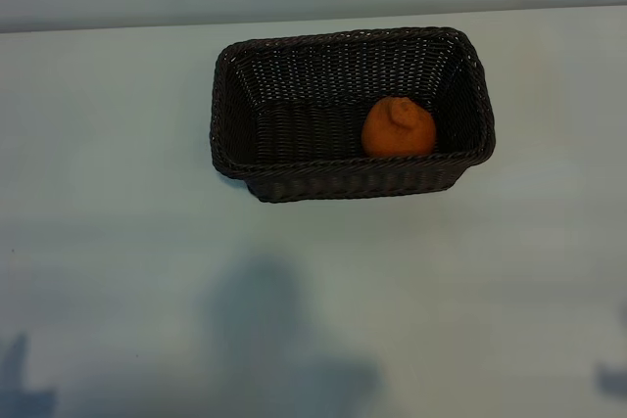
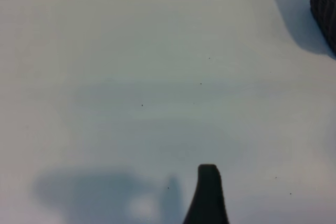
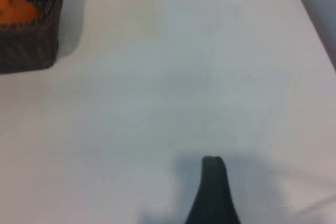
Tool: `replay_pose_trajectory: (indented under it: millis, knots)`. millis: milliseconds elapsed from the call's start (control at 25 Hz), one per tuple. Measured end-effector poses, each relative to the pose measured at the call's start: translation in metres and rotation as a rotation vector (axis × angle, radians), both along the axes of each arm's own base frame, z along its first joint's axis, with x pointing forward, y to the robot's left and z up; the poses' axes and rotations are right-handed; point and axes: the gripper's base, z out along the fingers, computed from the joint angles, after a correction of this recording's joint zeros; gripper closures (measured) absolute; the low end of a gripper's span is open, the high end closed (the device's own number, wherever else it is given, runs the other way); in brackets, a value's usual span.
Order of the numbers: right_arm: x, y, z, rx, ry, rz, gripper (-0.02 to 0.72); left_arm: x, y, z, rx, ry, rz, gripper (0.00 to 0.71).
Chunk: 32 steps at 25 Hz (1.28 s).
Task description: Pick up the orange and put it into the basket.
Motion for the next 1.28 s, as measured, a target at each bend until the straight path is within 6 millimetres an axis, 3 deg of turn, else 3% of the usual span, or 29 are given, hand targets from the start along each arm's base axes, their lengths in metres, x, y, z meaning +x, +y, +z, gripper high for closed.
replay_pose_trajectory:
  millis: [1280]
  knots:
    - [0.0111, -0.0036, -0.0094, -0.003, -0.034, -0.020, 0.175, 0.0000, 0.0000, 0.0000, -0.002, 0.000, 0.001, 0.118]
